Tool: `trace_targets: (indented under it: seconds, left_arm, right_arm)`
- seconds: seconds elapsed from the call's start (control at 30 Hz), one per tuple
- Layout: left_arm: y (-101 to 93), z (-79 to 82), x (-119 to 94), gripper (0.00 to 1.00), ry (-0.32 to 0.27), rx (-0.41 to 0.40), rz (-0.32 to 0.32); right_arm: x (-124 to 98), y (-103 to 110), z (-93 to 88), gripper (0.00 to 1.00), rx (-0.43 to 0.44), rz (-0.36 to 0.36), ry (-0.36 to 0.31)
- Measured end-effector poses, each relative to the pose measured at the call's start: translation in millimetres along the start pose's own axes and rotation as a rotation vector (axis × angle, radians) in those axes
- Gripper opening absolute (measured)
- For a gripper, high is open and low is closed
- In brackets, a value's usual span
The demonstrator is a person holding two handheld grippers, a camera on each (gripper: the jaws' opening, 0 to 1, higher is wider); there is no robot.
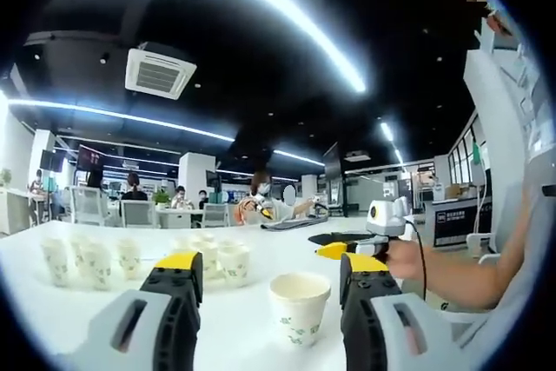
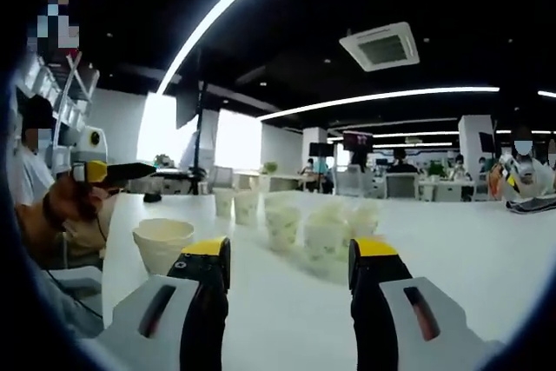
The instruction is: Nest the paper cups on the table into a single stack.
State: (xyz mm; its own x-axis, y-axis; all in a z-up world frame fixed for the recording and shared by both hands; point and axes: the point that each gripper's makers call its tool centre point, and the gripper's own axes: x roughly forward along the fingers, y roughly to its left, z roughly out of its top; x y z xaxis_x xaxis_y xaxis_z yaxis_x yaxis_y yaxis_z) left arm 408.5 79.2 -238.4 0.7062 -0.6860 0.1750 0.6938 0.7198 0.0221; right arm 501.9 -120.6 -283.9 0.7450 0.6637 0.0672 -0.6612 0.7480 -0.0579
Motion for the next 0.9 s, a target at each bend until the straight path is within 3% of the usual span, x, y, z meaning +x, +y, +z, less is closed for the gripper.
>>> trace_targets:
  seconds: [0.17,0.33,0.5,0.9]
  left_arm:
    - [-0.2,-0.1,1,0.68,-0.006,-0.002,0.0]
    - [-6.7,-11.5,9,0.67,0.022,-0.014,-0.019]
    - [-10.1,-8.3,10,0.67,0.015,-0.011,-0.031]
    - [-3.6,-1.8,5,0.67,0.001,-0.002,-0.011]
  right_arm:
    - [14,-19,-7.4,0.57,0.024,-0.016,0.01]
    - [25,-31,-18.6,0.58,0.049,-0.006,0.029]
    - [33,-38,-25.4,0.58,0.07,0.001,0.04]
    - [49,-23,-28.8,0.64,0.029,0.08,0.104]
